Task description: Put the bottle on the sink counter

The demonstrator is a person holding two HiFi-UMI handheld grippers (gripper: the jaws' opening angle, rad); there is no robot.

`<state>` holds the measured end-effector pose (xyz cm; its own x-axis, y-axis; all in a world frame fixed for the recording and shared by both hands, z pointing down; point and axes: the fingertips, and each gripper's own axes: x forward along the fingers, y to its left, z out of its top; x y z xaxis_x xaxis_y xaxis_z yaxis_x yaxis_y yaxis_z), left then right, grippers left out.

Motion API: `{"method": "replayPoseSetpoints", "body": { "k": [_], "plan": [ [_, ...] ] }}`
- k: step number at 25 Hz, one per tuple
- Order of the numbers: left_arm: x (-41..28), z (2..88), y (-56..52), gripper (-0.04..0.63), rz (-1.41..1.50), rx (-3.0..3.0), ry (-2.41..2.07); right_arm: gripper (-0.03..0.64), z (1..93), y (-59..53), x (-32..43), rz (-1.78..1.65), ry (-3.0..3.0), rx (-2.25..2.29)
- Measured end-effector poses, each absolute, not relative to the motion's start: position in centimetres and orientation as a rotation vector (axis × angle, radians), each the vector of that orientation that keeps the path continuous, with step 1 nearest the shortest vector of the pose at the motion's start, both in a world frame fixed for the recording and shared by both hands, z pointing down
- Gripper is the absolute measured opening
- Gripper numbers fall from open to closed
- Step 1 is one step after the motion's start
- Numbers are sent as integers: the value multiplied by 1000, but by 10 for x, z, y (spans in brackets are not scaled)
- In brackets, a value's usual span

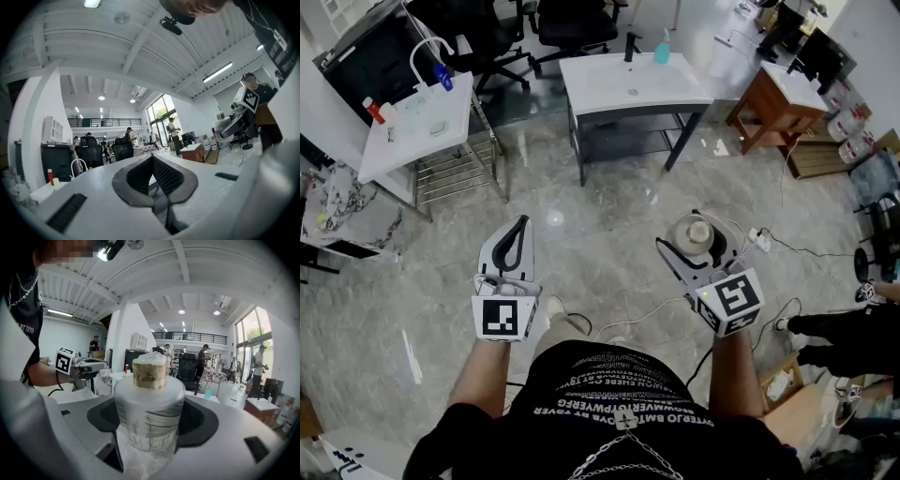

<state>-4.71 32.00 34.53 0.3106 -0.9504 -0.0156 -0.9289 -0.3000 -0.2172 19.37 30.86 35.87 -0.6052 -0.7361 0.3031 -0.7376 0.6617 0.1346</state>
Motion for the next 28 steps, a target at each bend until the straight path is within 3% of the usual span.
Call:
{"method": "replayPoseSetpoints", "body": {
  "k": [8, 15, 28],
  "plan": [
    [-8, 343, 373, 6, -203, -2347, 1788, 333, 350, 350, 224, -5, -2619, 1050],
    [-16, 329, 386, 6, -196, -2276, 1836, 333, 353, 345, 221, 65, -2698, 1039],
    [-54, 338, 277, 6, -185, -2345, 1770, 333, 360, 252, 173, 75, -2644, 1098]
  ]
}}
